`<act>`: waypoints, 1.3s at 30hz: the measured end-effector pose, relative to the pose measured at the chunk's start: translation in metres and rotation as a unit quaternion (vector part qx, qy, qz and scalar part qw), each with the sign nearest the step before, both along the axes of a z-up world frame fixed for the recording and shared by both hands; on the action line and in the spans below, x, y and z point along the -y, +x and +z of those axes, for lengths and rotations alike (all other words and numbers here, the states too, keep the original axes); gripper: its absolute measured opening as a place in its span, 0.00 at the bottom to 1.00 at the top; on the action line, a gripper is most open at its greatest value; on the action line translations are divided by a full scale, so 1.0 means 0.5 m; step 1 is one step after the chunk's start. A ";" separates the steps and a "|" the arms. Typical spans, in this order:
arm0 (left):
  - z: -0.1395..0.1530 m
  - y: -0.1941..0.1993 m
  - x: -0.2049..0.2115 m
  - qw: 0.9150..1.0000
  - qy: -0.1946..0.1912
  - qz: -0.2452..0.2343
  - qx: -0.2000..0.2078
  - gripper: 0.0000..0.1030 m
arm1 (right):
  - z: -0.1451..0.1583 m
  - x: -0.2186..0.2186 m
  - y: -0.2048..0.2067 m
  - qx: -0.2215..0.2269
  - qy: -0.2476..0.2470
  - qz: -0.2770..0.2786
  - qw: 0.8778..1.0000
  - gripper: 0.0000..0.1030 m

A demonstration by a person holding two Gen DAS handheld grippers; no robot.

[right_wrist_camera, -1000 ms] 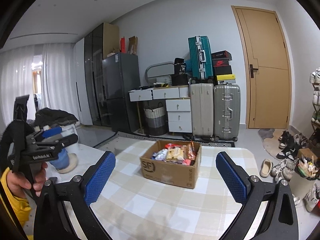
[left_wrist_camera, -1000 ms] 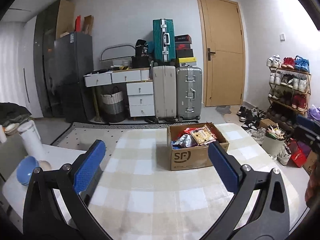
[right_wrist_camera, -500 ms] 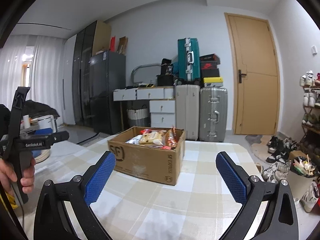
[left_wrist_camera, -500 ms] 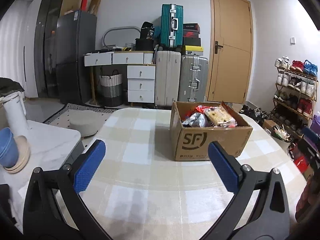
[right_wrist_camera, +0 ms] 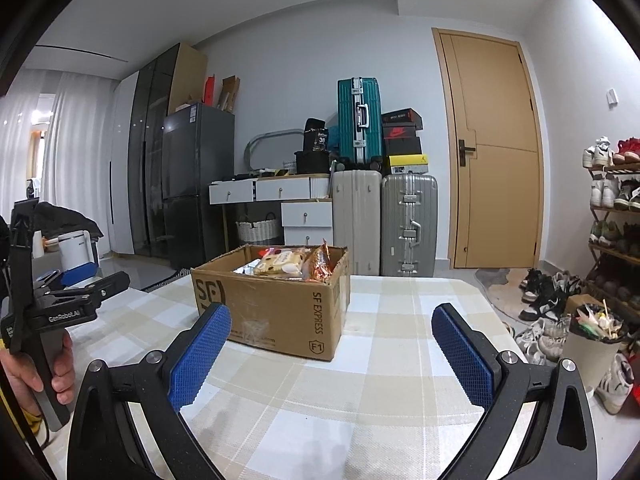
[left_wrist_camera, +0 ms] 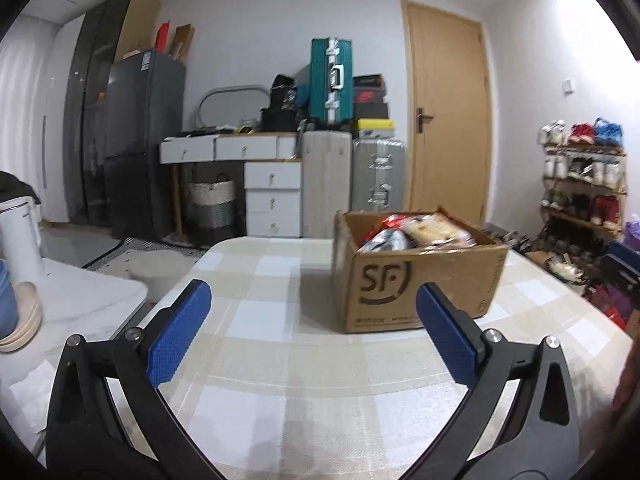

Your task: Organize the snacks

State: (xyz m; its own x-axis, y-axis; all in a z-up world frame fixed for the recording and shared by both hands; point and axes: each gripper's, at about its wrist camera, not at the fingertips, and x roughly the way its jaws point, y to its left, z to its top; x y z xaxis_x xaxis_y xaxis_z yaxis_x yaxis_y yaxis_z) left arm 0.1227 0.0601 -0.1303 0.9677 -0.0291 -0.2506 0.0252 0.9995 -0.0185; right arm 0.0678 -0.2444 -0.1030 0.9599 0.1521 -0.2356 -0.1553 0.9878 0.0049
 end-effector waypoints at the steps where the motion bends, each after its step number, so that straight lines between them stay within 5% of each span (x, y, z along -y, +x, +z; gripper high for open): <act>1: -0.007 0.011 -0.002 1.000 -0.001 0.006 -0.007 0.99 | 0.002 -0.001 -0.001 0.000 0.000 0.001 1.000 0.99; 39: -0.008 0.011 0.021 1.000 0.013 -0.005 -0.011 1.00 | -0.001 -0.003 -0.012 0.005 0.007 0.014 1.000 0.99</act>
